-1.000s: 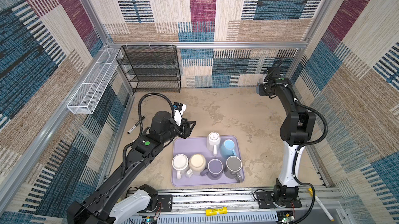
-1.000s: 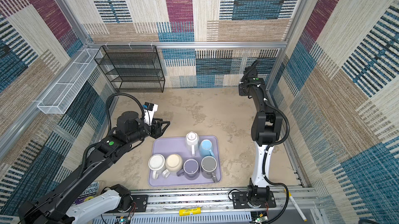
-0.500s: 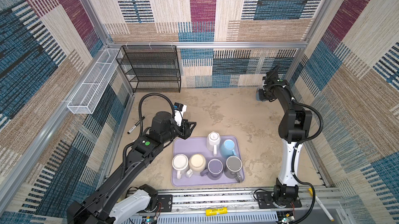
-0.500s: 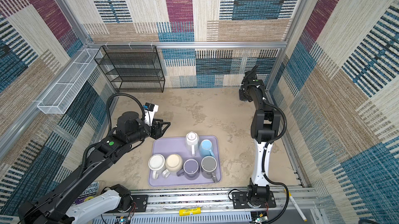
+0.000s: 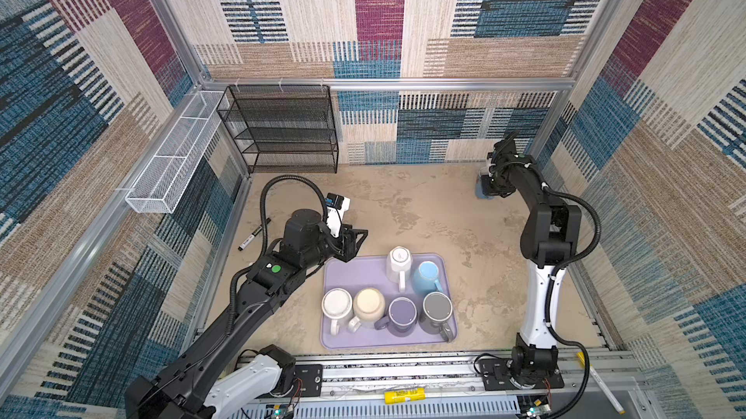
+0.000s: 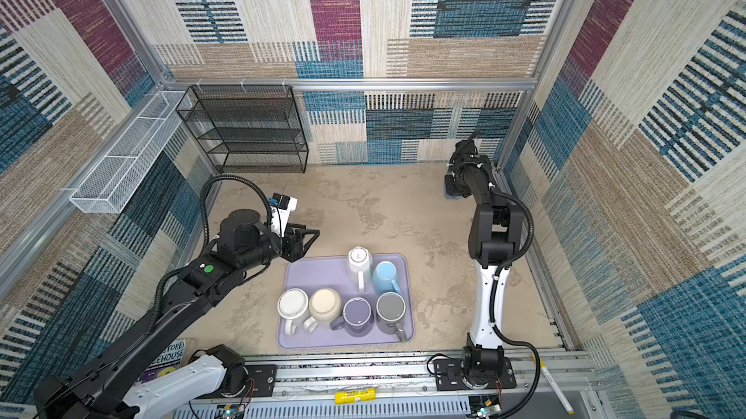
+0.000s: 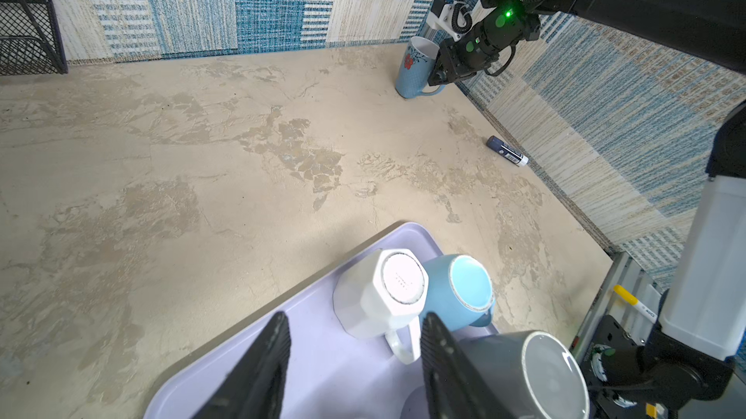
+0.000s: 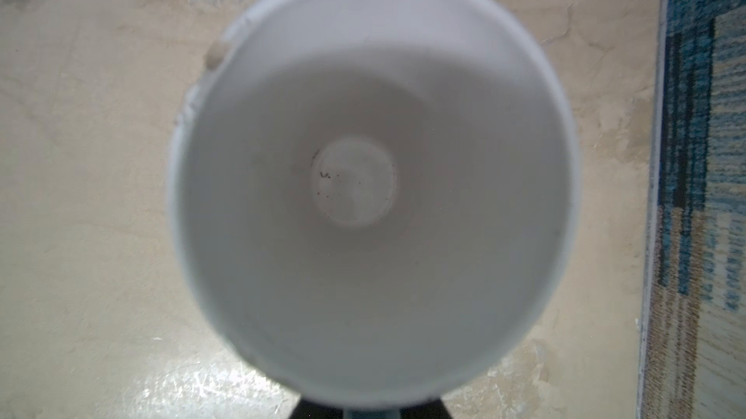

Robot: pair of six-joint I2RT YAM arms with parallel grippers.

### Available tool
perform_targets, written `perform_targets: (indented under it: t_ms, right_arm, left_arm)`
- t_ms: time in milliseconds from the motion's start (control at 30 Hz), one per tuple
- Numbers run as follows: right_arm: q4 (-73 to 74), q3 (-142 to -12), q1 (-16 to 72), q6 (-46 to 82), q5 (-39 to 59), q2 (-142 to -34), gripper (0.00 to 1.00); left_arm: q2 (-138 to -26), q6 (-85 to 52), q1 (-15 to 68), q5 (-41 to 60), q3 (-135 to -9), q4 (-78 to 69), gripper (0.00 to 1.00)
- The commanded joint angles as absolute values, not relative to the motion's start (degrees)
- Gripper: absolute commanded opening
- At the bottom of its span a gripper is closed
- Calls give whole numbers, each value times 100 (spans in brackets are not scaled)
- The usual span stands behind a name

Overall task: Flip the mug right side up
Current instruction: 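Lower the blue flowered mug upright onto the table's far corner with the right gripper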

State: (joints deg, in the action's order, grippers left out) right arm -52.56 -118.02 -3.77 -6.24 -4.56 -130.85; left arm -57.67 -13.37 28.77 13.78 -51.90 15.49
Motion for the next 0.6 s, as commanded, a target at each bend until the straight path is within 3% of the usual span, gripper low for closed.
perform_targets:
  t_ms: [0,233,567]
  right_arm:
    - [-4900,-11721,-369,-590,-465,-12957,0]
    - [-4826,-11563,-369,-685,-503,-12918,0]
    - [-4772,-11448,-369,-713,-503,-12864,11]
  left_arm:
    - [-5766,-1178,2882,1450,-5208,1450,53]
    - [-5801,-1179,2900,1460,-5247,1453,53]
    - [-5929,-1187,2909,1484,-5379,1522,54]
